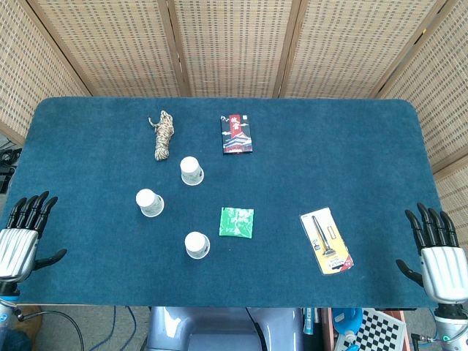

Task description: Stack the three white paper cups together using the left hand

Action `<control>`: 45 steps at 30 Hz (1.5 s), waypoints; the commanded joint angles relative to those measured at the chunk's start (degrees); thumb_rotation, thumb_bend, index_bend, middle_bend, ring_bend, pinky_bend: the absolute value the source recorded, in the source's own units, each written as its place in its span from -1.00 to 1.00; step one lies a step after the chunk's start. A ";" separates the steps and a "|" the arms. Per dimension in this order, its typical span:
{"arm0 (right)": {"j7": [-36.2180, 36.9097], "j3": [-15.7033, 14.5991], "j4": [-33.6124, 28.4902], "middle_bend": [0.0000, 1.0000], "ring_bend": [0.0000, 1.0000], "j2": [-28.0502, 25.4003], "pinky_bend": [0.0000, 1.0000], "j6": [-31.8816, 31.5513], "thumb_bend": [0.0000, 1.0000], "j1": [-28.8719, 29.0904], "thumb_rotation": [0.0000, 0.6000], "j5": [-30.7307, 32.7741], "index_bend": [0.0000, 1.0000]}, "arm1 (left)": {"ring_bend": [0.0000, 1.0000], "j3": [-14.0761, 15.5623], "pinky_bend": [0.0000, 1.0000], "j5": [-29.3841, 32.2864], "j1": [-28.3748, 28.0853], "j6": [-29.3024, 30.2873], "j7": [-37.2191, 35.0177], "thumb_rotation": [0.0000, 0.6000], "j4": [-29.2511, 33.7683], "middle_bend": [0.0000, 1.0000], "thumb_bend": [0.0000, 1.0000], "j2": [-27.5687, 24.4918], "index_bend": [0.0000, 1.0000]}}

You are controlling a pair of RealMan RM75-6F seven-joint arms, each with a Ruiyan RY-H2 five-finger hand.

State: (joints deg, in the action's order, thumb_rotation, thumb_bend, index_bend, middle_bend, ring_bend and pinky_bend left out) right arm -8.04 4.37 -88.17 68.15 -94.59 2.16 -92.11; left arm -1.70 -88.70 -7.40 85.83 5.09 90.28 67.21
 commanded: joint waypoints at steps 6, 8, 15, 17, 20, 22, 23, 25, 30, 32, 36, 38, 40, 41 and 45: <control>-0.46 0.04 -0.55 -1.00 -1.00 -0.27 -1.00 0.47 -1.00 -0.10 1.00 0.53 -0.96 | -1.00 0.43 -1.00 -0.58 -0.10 -0.39 -0.07 1.00 0.05 -1.00 -0.75 -0.07 -1.00; -0.24 0.06 -0.75 -1.00 -1.00 -0.44 -1.00 0.59 -1.00 -0.12 1.00 0.66 -0.96 | -1.00 0.66 -1.00 -1.49 -0.33 -0.38 -0.58 1.00 -0.21 -1.00 -0.75 0.09 -1.00; 0.73 0.67 -0.63 -1.00 -1.00 -0.80 -1.00 1.59 -1.00 0.25 1.00 1.89 -0.96 | -1.00 1.55 -1.00 -8.44 -7.21 -7.49 -5.24 1.00 0.13 -1.00 -0.75 0.00 -1.00; 1.01 0.99 -0.47 -1.00 -1.00 -0.81 -1.00 2.21 -1.00 0.49 1.00 2.63 -0.96 | -1.00 1.22 -1.00 -10.49 -10.53 -11.09 -4.35 1.00 0.54 -1.00 -0.75 0.05 -1.00; 1.43 1.49 -0.27 -1.00 -1.00 -0.73 -1.00 3.05 -1.00 0.81 1.00 3.77 -0.96 | -1.00 0.46 -1.00 -12.56 -15.89 -17.34 -3.35 1.00 1.81 -1.00 -0.75 0.77 -1.00; 1.43 1.75 -0.20 -1.00 -1.00 -0.69 -1.00 3.35 -1.00 0.94 1.00 4.31 -0.96 | -1.00 0.07 -1.00 -13.44 -19.17 -21.34 -2.87 1.00 2.24 -1.00 -0.75 1.68 -1.00; 1.43 1.87 -0.20 -1.00 -1.00 -0.68 -1.00 3.45 -1.00 0.97 1.00 4.58 -0.96 | -1.00 -0.21 -1.00 -13.39 -20.77 -23.46 -2.69 1.00 2.37 -1.00 -0.75 2.19 -1.00; 1.69 2.06 -0.32 -1.00 -1.00 -0.73 -1.00 3.59 -1.00 0.96 1.00 5.06 -0.96 | -1.00 -1.14 -1.00 -12.91 -23.85 -27.45 -1.39 1.00 2.28 -1.00 -0.75 3.60 -1.00; 2.23 2.69 -0.05 -1.00 -1.00 -0.88 -1.00 4.01 -1.00 0.98 1.00 6.51 -0.96 | -1.00 -2.94 -1.00 -9.75 -29.58 -36.44 2.13 1.00 2.48 -1.00 -0.75 6.46 -1.00; 2.52 3.12 0.26 -1.00 -1.00 -0.91 -1.00 4.46 -1.00 1.07 1.00 7.52 -0.96 | -1.00 -3.85 -1.00 -7.91 -31.68 -39.83 4.40 1.00 2.26 -1.00 -0.75 7.83 -1.00; 3.35 3.84 0.88 -1.00 -1.00 -1.10 -1.00 5.39 -1.00 1.19 1.00 9.44 -0.96 | -1.00 -5.80 -1.00 -3.31 -35.11 -44.86 9.13 1.00 0.90 -1.00 -0.75 11.59 -1.00; 3.78 4.09 1.09 -1.00 -1.00 -1.22 -1.00 5.49 -1.00 1.16 1.00 9.94 -0.96 | -0.99 -6.30 -0.95 -1.46 -36.40 -46.53 10.66 1.00 0.08 -1.00 -0.75 13.31 -1.00; 4.26 4.33 1.26 -1.00 -1.00 -1.37 -1.00 5.55 -1.00 1.07 1.00 10.48 -0.96 | -0.94 -6.57 -0.81 0.24 -37.55 -48.00 11.79 1.00 -0.68 -0.98 -0.75 14.92 -0.99; 4.55 4.41 1.35 -1.00 -1.00 -1.46 -1.00 5.61 -1.00 1.01 1.00 10.75 -0.96 | -0.88 -6.73 -0.70 1.18 -38.16 -48.64 12.49 1.00 -1.18 -0.94 -0.75 15.81 -0.96; 5.40 4.70 1.56 -1.00 -1.00 -1.85 -1.00 5.65 -1.00 0.81 1.00 11.43 -0.96 | -0.62 -6.92 -0.41 3.70 -39.62 -49.67 14.82 1.00 -2.61 -0.62 -0.75 18.00 -0.69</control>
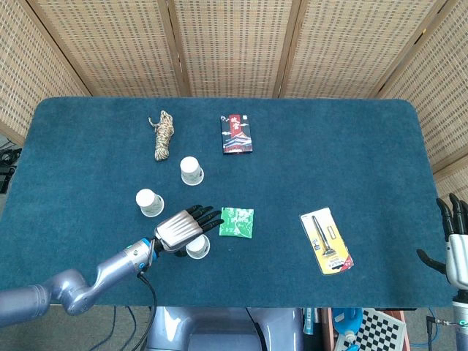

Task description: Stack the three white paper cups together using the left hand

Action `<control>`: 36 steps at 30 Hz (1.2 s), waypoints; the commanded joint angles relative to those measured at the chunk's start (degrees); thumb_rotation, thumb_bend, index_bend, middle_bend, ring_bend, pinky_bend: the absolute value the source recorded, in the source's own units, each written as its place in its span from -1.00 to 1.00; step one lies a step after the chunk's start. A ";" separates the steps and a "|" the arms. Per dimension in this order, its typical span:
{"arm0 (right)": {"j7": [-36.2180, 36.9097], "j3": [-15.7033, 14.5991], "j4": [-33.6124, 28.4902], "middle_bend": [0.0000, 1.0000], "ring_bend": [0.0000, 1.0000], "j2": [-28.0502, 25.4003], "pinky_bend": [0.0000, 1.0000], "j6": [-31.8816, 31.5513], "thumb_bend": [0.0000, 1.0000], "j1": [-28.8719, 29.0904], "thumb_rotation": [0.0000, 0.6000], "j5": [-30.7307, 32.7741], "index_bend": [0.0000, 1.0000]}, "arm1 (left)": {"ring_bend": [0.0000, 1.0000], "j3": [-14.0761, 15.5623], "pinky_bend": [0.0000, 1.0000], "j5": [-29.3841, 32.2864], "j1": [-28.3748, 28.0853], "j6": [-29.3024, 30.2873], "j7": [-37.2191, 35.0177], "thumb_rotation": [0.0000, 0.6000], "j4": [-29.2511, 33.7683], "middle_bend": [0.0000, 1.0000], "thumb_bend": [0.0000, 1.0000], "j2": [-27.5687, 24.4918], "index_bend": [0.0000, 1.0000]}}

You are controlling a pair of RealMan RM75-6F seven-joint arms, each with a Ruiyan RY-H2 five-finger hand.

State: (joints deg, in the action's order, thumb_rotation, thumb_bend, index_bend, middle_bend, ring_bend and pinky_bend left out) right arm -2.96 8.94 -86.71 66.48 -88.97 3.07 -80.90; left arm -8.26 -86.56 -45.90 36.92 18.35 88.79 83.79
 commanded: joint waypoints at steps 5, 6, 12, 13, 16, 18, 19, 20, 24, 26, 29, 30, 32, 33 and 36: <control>0.89 0.30 0.21 -1.00 -1.00 -0.42 -1.00 0.01 -1.00 -0.26 1.00 0.64 -0.96 | -0.49 -0.04 -0.22 3.90 -2.15 -1.09 4.13 1.00 -1.83 -0.46 -0.75 2.46 -0.57; 0.93 0.34 0.23 -1.00 -1.00 -0.46 -1.00 0.02 -1.00 -0.28 1.00 0.74 -0.96 | -0.47 0.04 -0.15 4.43 -2.30 -1.03 4.45 1.00 -1.88 -0.43 -0.75 2.61 -0.53; 1.25 0.46 0.20 -1.00 -1.00 -0.55 -1.00 -0.18 -1.00 -0.39 1.00 0.85 -0.96 | -0.29 0.68 0.01 5.45 -2.70 0.15 5.18 1.00 -2.06 -0.17 -0.75 3.06 -0.32; 1.26 0.46 0.20 -1.00 -1.00 -0.56 -1.00 -0.19 -1.00 -0.40 1.00 0.85 -0.96 | -0.26 0.76 0.04 5.49 -2.68 0.51 5.28 1.00 -2.06 -0.15 -0.75 3.09 -0.29; 1.34 0.44 0.18 -1.00 -1.00 -0.57 -1.00 -0.17 -1.00 -0.41 1.00 0.84 -0.96 | -0.18 1.11 0.10 5.50 -2.64 1.79 5.64 1.00 -2.09 -0.08 -0.75 3.14 -0.22; 1.40 0.44 0.18 -1.00 -1.00 -0.58 -1.00 -0.11 -1.00 -0.40 1.00 0.89 -0.96 | -0.16 1.36 0.12 5.89 -2.71 2.17 5.76 1.00 -1.99 -0.04 -0.75 2.99 -0.18; 1.43 0.44 0.19 -1.00 -1.00 -0.57 -1.00 -0.09 -1.00 -0.41 1.00 0.91 -0.96 | -0.15 1.43 0.12 6.07 -2.75 2.24 5.81 1.00 -1.96 -0.03 -0.75 2.92 -0.17; 1.44 0.43 0.20 -1.00 -1.00 -0.57 -1.00 -0.05 -1.00 -0.41 1.00 0.94 -0.96 | -0.14 1.53 0.13 6.25 -2.82 2.41 5.92 1.00 -1.91 -0.01 -0.75 2.83 -0.15; 1.26 0.38 0.15 -1.00 -1.00 -0.55 -1.00 0.07 -1.00 -0.36 1.00 0.94 -0.96 | -0.14 1.79 0.14 6.53 -2.84 3.46 5.91 1.00 -1.76 0.00 -0.75 2.71 -0.14; 1.14 0.36 0.14 -1.00 -1.00 -0.51 -1.00 0.02 -1.00 -0.36 1.00 0.92 -0.96 | -0.14 1.76 0.14 6.64 -2.93 3.92 5.36 1.00 -1.33 0.00 -0.75 2.39 -0.14; 1.03 0.31 0.10 -1.00 -1.00 -0.47 -1.00 0.06 -1.00 -0.37 1.00 0.91 -0.96 | -0.14 1.45 0.14 6.55 -3.04 4.95 4.83 1.00 -0.58 0.00 -0.75 1.52 -0.14; 1.00 0.28 0.11 -1.00 -1.00 -0.45 -1.00 0.08 -1.00 -0.37 1.00 0.90 -0.96 | -0.14 1.21 0.14 6.54 -3.05 5.36 4.71 1.00 -0.30 0.00 -0.75 1.13 -0.14; 0.91 0.25 0.10 -1.00 -1.00 -0.42 -1.00 0.17 -1.00 -0.32 1.00 0.89 -0.96 | -0.14 0.39 0.14 6.75 -3.11 6.36 4.43 1.00 0.62 -0.01 -0.75 -0.09 -0.14; 0.85 0.22 0.09 -1.00 -1.00 -0.40 -1.00 0.21 -1.00 -0.30 1.00 0.88 -0.96 | -0.14 -0.21 0.14 7.01 -3.11 7.01 4.29 1.00 1.28 -0.01 -0.75 -1.04 -0.14; 0.67 0.12 0.03 -1.00 -1.00 -0.45 -1.00 0.39 -1.00 -0.28 1.00 0.88 -0.96 | -0.14 -1.86 0.12 8.50 -3.06 8.15 4.10 1.00 3.41 -0.01 -0.75 -4.36 -0.14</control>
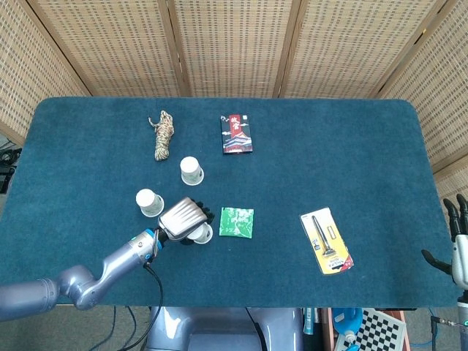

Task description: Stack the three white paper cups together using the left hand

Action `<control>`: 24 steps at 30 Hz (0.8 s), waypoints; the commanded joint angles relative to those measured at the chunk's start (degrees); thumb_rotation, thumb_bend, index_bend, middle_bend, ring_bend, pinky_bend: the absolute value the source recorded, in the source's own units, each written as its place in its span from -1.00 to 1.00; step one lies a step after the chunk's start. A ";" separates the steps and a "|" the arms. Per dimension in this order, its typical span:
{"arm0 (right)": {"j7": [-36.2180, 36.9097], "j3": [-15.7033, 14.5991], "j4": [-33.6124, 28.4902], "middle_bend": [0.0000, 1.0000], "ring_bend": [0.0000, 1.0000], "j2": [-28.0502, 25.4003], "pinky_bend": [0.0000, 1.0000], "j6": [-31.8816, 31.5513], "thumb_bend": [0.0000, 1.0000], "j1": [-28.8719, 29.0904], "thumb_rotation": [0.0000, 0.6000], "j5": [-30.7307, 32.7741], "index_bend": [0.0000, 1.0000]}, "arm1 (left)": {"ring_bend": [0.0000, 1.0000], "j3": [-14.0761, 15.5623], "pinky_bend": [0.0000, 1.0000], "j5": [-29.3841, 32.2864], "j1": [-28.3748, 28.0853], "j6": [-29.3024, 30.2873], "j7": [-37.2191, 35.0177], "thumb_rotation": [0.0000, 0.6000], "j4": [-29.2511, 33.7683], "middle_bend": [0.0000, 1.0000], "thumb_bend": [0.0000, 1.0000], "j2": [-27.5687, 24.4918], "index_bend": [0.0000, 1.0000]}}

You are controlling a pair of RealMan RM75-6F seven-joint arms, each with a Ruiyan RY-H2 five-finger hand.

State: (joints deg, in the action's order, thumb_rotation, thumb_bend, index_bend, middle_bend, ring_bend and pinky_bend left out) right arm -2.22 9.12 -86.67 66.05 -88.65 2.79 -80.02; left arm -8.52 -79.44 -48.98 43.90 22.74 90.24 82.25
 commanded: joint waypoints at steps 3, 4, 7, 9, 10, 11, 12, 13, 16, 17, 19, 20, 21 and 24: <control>-0.14 -0.12 0.01 -1.00 -1.00 0.00 -1.00 0.22 -1.00 0.05 1.00 0.01 -0.96 | -0.14 -2.87 0.12 3.54 0.36 1.82 0.09 1.00 4.63 -0.02 -0.75 -7.25 -0.14; -0.16 -0.14 0.01 -1.00 -1.00 0.00 -1.00 0.27 -1.00 0.07 1.00 0.00 -0.96 | -0.14 -3.15 0.12 4.12 0.59 2.18 0.45 1.00 5.52 -0.02 -0.75 -9.03 -0.14; -0.33 -0.28 0.03 -1.00 -1.00 0.10 -1.00 0.40 -1.00 0.15 1.00 -0.17 -0.96 | -0.14 -3.44 0.12 5.88 1.61 3.16 0.70 1.00 7.37 -0.03 -0.75 -13.27 -0.14; -0.50 -0.41 0.01 -1.00 -1.00 0.14 -1.00 0.63 -1.00 0.22 1.00 -0.22 -0.96 | -0.14 -3.36 0.11 6.92 2.17 3.30 0.20 1.00 7.83 -0.03 -0.75 -14.96 -0.14; -0.61 -0.46 0.00 -1.00 -1.00 0.17 -1.00 0.76 -1.00 0.27 1.00 -0.21 -0.96 | -0.14 -3.27 0.11 7.43 2.50 3.41 -0.09 1.00 7.80 -0.03 -0.75 -15.74 -0.14; -0.76 -0.50 0.00 -1.00 -1.00 0.23 -1.00 0.92 -1.00 0.34 1.00 -0.18 -0.96 | -0.14 -3.12 0.11 8.22 2.95 3.37 -0.87 1.00 7.59 -0.04 -0.75 -16.68 -0.14; -0.90 -0.51 -0.01 -1.00 -1.00 0.28 -1.00 0.96 -1.00 0.39 1.00 -0.19 -0.96 | -0.14 -3.02 0.11 8.71 3.18 3.15 -1.83 1.00 7.38 -0.04 -0.75 -17.27 -0.14; -1.03 -0.51 -0.02 -1.00 -1.00 0.34 -1.00 0.96 -1.00 0.42 1.00 -0.22 -0.96 | -0.14 -2.87 0.11 9.03 3.40 2.99 -2.78 1.00 6.98 -0.04 -0.75 -17.67 -0.14; -1.60 -0.76 -0.18 -1.00 -1.00 0.59 -1.00 1.22 -1.00 0.67 1.00 -0.61 -0.96 | -0.15 -1.52 0.10 9.93 4.28 0.67 -7.53 1.00 4.02 -0.06 -0.75 -18.49 -0.14; -1.71 -0.81 -0.23 -1.00 -1.00 0.65 -1.00 1.24 -1.00 0.69 1.00 -0.63 -0.96 | -0.16 -1.11 0.10 9.53 4.41 0.09 -8.77 1.00 3.41 -0.07 -0.75 -18.59 -0.14; -1.83 -0.84 -0.33 -1.00 -1.00 0.69 -1.00 1.06 -1.00 0.65 1.00 -0.75 -0.96 | -0.17 -0.42 0.09 8.04 4.54 -0.63 -11.32 1.00 1.97 -0.08 -0.75 -18.50 -0.14; -1.83 -0.86 -0.38 -1.00 -1.00 0.68 -1.00 0.96 -1.00 0.61 1.00 -0.81 -0.96 | -0.18 -0.20 0.09 7.46 4.64 -0.73 -12.42 1.00 1.35 -0.08 -0.75 -18.37 -0.14; -1.81 -0.87 -0.40 -1.00 -1.00 0.67 -1.00 0.91 -1.00 0.59 1.00 -0.85 -0.96 | -0.18 -0.09 0.08 7.03 4.67 -0.72 -13.02 1.00 0.95 -0.09 -0.75 -18.27 -0.14; -1.70 -0.89 -0.55 -1.00 -1.00 0.58 -1.00 0.76 -1.00 0.50 1.00 -0.89 -0.96 | -0.18 0.58 0.08 5.53 4.85 -0.32 -14.70 1.00 -1.84 -0.09 -0.75 -17.23 -0.14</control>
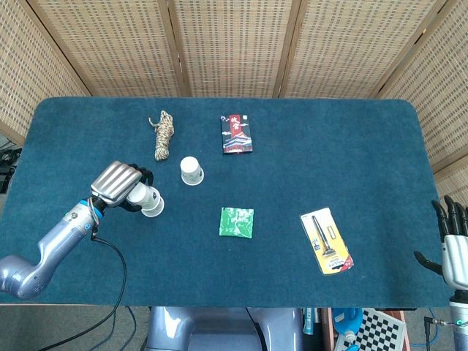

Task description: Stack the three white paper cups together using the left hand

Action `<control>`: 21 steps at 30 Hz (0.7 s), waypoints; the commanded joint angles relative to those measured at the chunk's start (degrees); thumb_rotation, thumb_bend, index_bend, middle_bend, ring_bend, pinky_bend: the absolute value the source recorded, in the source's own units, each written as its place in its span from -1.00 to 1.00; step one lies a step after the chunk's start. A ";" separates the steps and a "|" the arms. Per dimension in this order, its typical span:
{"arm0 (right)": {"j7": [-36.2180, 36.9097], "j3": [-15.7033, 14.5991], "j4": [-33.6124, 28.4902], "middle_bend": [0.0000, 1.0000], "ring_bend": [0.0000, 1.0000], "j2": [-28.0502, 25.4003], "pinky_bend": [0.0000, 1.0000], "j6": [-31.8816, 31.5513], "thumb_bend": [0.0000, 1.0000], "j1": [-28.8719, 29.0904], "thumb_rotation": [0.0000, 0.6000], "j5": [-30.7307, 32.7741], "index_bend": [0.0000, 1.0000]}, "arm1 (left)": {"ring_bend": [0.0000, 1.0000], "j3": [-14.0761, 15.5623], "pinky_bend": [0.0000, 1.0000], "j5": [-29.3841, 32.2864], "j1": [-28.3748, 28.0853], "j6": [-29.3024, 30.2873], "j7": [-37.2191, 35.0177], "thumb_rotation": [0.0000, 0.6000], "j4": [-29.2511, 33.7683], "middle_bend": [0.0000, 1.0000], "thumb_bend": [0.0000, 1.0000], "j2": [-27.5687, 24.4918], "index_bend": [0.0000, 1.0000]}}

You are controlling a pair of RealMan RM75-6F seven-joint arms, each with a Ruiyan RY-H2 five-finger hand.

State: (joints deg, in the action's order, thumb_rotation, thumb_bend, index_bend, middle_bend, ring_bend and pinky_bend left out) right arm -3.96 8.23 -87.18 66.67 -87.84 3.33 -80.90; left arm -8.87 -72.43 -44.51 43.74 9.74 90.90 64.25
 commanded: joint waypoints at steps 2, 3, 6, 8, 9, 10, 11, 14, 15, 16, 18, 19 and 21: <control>0.05 -0.02 -0.07 -1.00 -1.00 -0.06 -1.00 -0.17 -1.00 -0.09 1.00 -0.05 -0.96 | -0.18 1.09 0.08 -1.73 0.36 -0.31 -3.06 1.00 -3.57 -0.09 -0.75 1.30 -0.14; 0.13 -0.04 -0.10 -1.00 -1.00 -0.08 -1.00 -0.25 -1.00 -0.13 1.00 -0.10 -0.96 | -0.18 1.19 0.08 -1.91 0.31 -0.43 -3.80 1.00 -4.25 -0.10 -0.75 1.56 -0.14; 0.20 -0.06 -0.15 -1.00 -1.00 -0.13 -1.00 -0.22 -1.00 -0.13 1.00 -0.11 -0.96 | -0.18 1.59 0.08 -2.46 0.09 -0.70 -4.55 1.00 -5.48 -0.10 -0.75 1.98 -0.14; 0.21 -0.11 -0.17 -1.00 -1.00 -0.14 -1.00 -0.20 -1.00 -0.13 1.00 -0.18 -0.96 | -0.18 1.70 0.08 -2.70 -0.18 -0.97 -5.17 1.00 -5.98 -0.10 -0.75 2.29 -0.14; 0.19 -0.12 -0.19 -1.00 -1.00 -0.14 -1.00 -0.21 -1.00 -0.11 1.00 -0.24 -0.96 | -0.18 1.69 0.08 -2.83 -0.26 -1.04 -5.76 1.00 -6.08 -0.10 -0.75 2.47 -0.14; 0.20 -0.15 -0.19 -1.00 -1.00 -0.14 -1.00 -0.22 -1.00 -0.12 1.00 -0.26 -0.96 | -0.18 1.70 0.08 -3.05 -0.34 -1.04 -6.22 1.00 -6.23 -0.10 -0.75 2.60 -0.14; 0.19 -0.16 -0.19 -1.00 -1.00 -0.13 -1.00 -0.23 -1.00 -0.13 1.00 -0.27 -0.96 | -0.18 1.73 0.08 -3.23 -0.38 -1.00 -6.45 1.00 -6.36 -0.10 -0.75 2.68 -0.14; 0.16 -0.18 -0.23 -1.00 -1.00 -0.14 -1.00 -0.25 -1.00 -0.14 1.00 -0.28 -0.96 | -0.20 1.98 0.08 -3.81 -0.60 -0.77 -6.39 1.00 -7.26 -0.12 -0.75 3.30 -0.14; 0.18 -0.19 -0.25 -1.00 -1.00 -0.15 -1.00 -0.25 -1.00 -0.15 1.00 -0.30 -0.96 | -0.23 2.03 0.07 -3.80 -0.66 -0.82 -6.40 1.00 -7.38 -0.15 -0.75 3.43 -0.14; 0.18 -0.21 -0.27 -1.00 -1.00 -0.16 -1.00 -0.29 -1.00 -0.17 1.00 -0.32 -0.96 | -0.25 2.07 0.06 -3.77 -0.75 -0.91 -6.47 1.00 -7.51 -0.17 -0.75 3.61 -0.14; 0.15 -0.21 -0.29 -1.00 -1.00 -0.18 -1.00 -0.33 -1.00 -0.19 1.00 -0.32 -0.96 | -0.42 2.13 0.00 -3.80 -0.92 -1.00 -6.51 1.00 -7.72 -0.34 -0.75 3.86 -0.18; 0.16 -0.20 -0.31 -1.00 -1.00 -0.18 -1.00 -0.35 -1.00 -0.21 1.00 -0.31 -0.96 | -0.52 2.18 -0.06 -3.84 -0.99 -0.96 -6.43 1.00 -7.86 -0.45 -0.75 4.00 -0.24; 0.17 -0.17 -0.32 -1.00 -1.00 -0.20 -1.00 -0.39 -1.00 -0.22 1.00 -0.28 -0.96 | -0.87 2.31 -0.39 -3.80 -1.09 -1.04 -6.13 1.00 -7.95 -0.84 -0.75 4.12 -0.63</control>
State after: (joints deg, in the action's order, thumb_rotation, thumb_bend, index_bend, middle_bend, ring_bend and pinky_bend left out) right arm -3.80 8.05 -87.50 66.47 -88.22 3.11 -81.19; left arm -6.65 -76.27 -45.54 42.80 3.45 82.99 68.32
